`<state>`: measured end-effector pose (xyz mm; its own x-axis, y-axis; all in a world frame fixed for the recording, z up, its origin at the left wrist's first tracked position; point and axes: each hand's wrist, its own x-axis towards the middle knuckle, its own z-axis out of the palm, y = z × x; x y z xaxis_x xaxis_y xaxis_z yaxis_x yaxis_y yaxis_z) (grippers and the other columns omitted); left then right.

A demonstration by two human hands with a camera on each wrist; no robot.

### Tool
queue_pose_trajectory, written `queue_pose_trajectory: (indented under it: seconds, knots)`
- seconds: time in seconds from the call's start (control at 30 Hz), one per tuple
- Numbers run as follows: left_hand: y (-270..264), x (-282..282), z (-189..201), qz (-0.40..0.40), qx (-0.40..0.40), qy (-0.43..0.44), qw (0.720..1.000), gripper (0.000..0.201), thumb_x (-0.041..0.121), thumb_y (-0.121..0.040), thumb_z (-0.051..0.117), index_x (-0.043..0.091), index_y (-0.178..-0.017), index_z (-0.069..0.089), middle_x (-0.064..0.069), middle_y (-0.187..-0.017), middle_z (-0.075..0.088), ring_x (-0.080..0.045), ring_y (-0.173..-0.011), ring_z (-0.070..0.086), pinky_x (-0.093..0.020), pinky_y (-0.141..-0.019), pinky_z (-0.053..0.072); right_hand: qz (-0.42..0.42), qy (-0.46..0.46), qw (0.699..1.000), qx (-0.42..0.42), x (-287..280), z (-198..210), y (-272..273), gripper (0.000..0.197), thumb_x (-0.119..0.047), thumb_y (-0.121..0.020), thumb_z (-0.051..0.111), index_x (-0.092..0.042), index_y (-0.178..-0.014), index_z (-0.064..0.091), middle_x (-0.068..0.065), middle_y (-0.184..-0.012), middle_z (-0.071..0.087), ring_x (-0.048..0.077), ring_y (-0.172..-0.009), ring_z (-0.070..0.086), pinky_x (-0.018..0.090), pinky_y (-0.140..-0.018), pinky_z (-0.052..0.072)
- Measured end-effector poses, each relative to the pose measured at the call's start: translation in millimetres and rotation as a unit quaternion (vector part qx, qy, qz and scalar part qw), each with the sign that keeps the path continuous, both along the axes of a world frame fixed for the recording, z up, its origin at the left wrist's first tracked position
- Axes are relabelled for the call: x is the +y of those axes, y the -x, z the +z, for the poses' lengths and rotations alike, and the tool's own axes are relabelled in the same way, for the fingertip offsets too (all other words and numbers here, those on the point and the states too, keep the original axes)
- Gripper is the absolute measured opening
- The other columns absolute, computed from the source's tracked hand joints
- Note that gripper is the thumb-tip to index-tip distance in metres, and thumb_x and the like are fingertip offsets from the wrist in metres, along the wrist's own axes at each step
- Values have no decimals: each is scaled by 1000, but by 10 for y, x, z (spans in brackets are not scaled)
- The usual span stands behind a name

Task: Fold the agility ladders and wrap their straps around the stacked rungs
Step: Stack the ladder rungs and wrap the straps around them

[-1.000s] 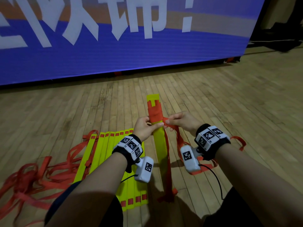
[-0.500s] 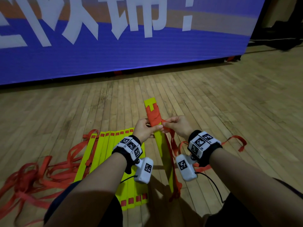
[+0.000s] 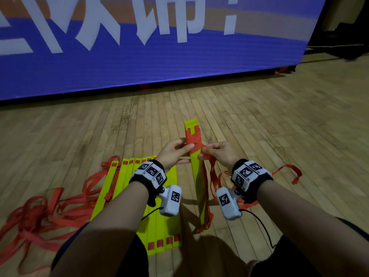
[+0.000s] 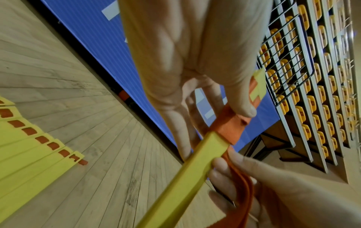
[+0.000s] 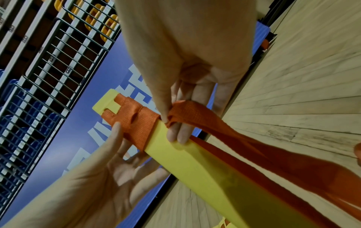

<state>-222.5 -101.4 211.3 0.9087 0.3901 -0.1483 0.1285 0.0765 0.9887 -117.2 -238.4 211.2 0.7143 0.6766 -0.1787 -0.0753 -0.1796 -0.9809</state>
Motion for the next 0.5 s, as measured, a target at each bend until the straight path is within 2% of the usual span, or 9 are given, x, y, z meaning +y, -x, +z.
queue_pose_trajectory:
  seconds: [0.13,0.23,0.3,0.37,0.43,0.5]
  knots:
    - [32,103,96,-44,-2,-18,999,27,17,-100,47,18,-126,53,-2,-110,65,-12,-83,70,-29,-77,58,0,5,1000,0,12,13,-15,9,-1,-90,59,5,-87,65,-3,-56,69,4,-53,66,13,-61,54]
    - [37,152,137,-48,10,-102,994,21,21,-101,45,18,-118,57,0,-105,65,-9,-88,67,-25,-73,55,3,2,1000,4,20,18,-10,9,0,-89,59,1,-83,65,-3,-56,69,4,-54,66,12,-60,53]
    - [23,164,143,-48,-6,-136,990,20,19,-100,45,14,-109,62,2,-100,65,-10,-93,63,-25,-76,52,4,1,1000,9,15,31,-10,11,1,-89,59,-1,-80,64,-2,-56,68,4,-53,66,12,-59,53]
    - [1,167,142,-33,-26,-116,992,21,17,-100,44,9,-104,64,1,-94,65,-10,-89,62,-27,-83,52,7,2,1000,7,8,44,-9,11,0,-89,59,-1,-80,65,-2,-56,69,4,-54,66,12,-60,53]
    - [-9,178,153,-8,-43,-80,996,22,17,-100,44,7,-106,63,-3,-92,65,-10,-82,63,-28,-86,51,10,-2,1000,9,9,47,-8,11,0,-90,58,0,-81,65,-2,-56,69,5,-54,66,13,-61,54]
    - [-14,208,148,15,-51,-64,997,22,20,-99,46,14,-111,64,-2,-90,65,-7,-75,63,-33,-88,48,14,-1,1000,5,12,49,-9,10,1,-90,58,1,-82,65,-2,-56,69,5,-54,67,13,-62,54]
